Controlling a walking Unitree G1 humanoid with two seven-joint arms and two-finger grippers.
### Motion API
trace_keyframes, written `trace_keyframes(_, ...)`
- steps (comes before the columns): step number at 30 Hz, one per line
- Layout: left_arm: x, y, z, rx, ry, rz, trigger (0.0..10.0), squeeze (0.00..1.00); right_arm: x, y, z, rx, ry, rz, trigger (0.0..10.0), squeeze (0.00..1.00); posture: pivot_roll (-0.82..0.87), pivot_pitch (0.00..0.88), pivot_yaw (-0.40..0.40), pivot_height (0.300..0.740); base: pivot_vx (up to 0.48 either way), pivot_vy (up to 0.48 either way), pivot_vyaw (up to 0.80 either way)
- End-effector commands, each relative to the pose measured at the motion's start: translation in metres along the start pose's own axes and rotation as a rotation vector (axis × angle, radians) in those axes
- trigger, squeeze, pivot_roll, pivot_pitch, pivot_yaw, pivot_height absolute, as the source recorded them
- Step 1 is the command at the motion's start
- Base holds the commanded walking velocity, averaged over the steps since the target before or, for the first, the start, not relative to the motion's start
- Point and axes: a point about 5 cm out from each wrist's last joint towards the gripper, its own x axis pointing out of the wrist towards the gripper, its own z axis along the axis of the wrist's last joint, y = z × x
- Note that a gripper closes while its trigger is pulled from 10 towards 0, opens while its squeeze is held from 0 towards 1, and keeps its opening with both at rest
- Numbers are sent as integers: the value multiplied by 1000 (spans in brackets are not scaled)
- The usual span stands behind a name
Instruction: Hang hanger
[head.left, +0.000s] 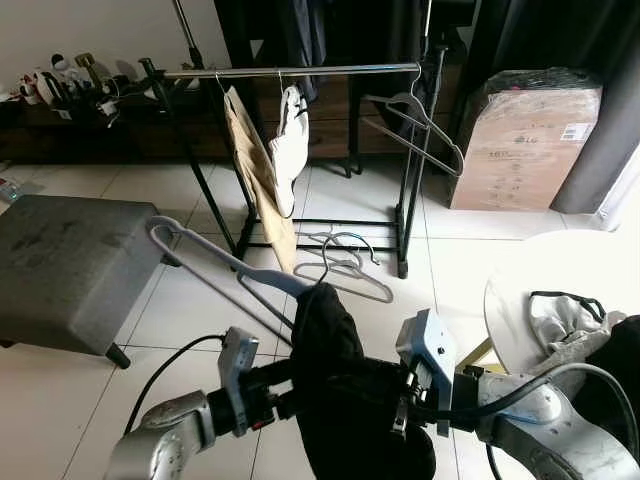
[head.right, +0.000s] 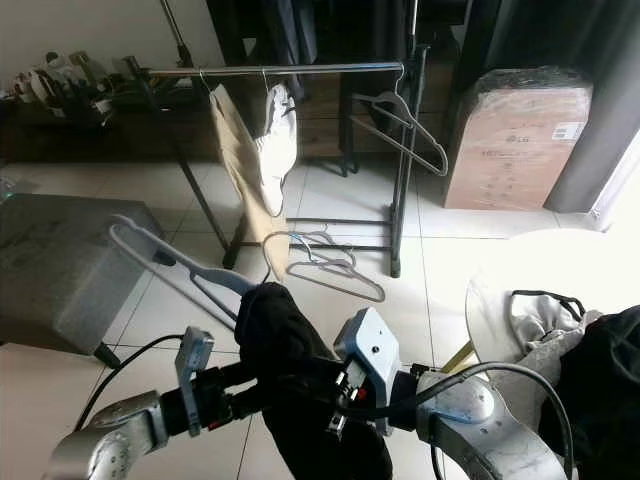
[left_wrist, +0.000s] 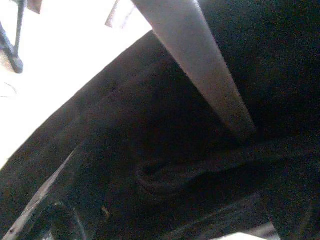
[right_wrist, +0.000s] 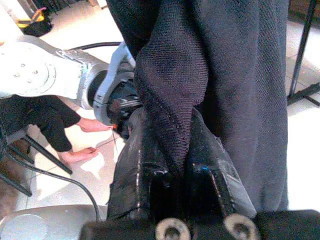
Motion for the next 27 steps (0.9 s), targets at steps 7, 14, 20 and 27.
trace_keyframes(7,-6,16,0,30,-89,191,10000,0,-2,6,9,-29,-43,27,0,0,-172,165,62,740,0,0,0)
trace_keyframes(14,-19,19,-5,50,-112,269,10000,0,-6,0,8,-35,-39,-10,0,0,-164,148,65,740,0,0,0)
trace_keyframes(20,-36,40,-2,73,-197,545,10000,0,-7,-4,7,-36,-33,-29,0,0,-155,151,64,740,0,0,0)
trace_keyframes(27,-27,21,0,-3,-194,322,10000,0,-5,2,0,-39,3,5,0,0,-158,148,62,740,0,0,0)
